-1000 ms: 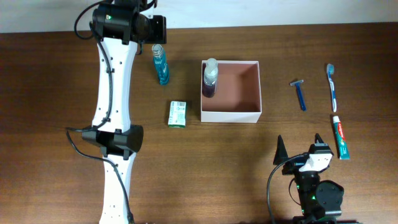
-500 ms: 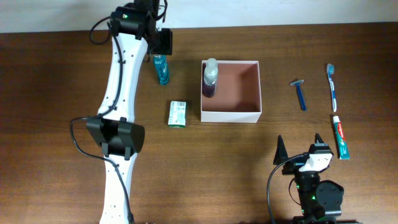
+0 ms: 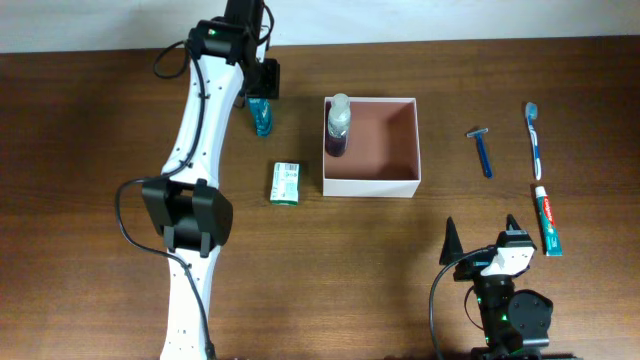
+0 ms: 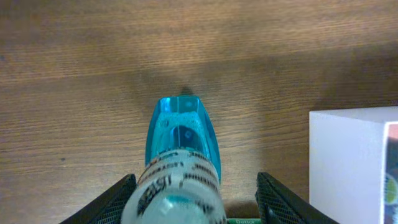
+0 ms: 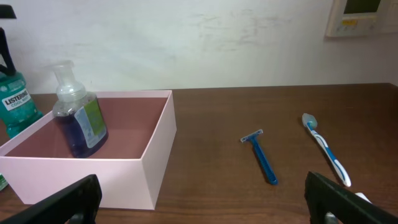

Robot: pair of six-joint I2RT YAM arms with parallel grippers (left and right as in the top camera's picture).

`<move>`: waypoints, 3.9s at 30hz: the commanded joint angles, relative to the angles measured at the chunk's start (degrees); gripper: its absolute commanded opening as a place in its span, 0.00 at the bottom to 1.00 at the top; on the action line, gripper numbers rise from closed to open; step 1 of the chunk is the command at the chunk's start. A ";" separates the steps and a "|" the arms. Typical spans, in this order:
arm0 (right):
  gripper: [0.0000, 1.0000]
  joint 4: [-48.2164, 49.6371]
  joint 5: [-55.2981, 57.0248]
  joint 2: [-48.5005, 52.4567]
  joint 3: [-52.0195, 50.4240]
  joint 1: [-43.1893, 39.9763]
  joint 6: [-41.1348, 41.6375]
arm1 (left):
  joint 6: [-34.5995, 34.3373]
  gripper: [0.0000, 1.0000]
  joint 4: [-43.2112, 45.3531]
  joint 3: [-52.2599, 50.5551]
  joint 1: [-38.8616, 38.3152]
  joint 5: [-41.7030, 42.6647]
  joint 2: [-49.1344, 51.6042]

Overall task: Pack container
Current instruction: 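Move the left gripper to the Listerine bottle and grasp its cap, then lift the Listerine bottle and carry it over the pink box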

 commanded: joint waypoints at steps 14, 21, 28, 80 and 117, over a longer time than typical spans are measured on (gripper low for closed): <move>0.98 -0.28 -0.55 -0.48 -0.26 -0.46 -0.39 | 0.33 0.60 2.14 -3.96 0.20 -2.75 -0.04; 0.99 -0.28 -0.55 -0.48 -0.26 -0.46 -0.39 | 0.33 0.60 2.54 -3.96 0.20 -4.72 0.28; 0.99 -0.28 -0.55 -0.48 -0.26 -0.46 -0.42 | 0.33 0.56 2.64 -3.96 0.20 -4.46 0.98; 0.99 -0.28 -0.55 -0.48 -0.26 -0.46 -0.42 | 0.31 0.01 0.20 18.95 0.13 4.52 3.39; 0.99 -0.28 -0.55 -0.48 -0.26 -0.46 -0.42 | 0.31 0.01 4.17 16.09 -21.11 1.53 -7.72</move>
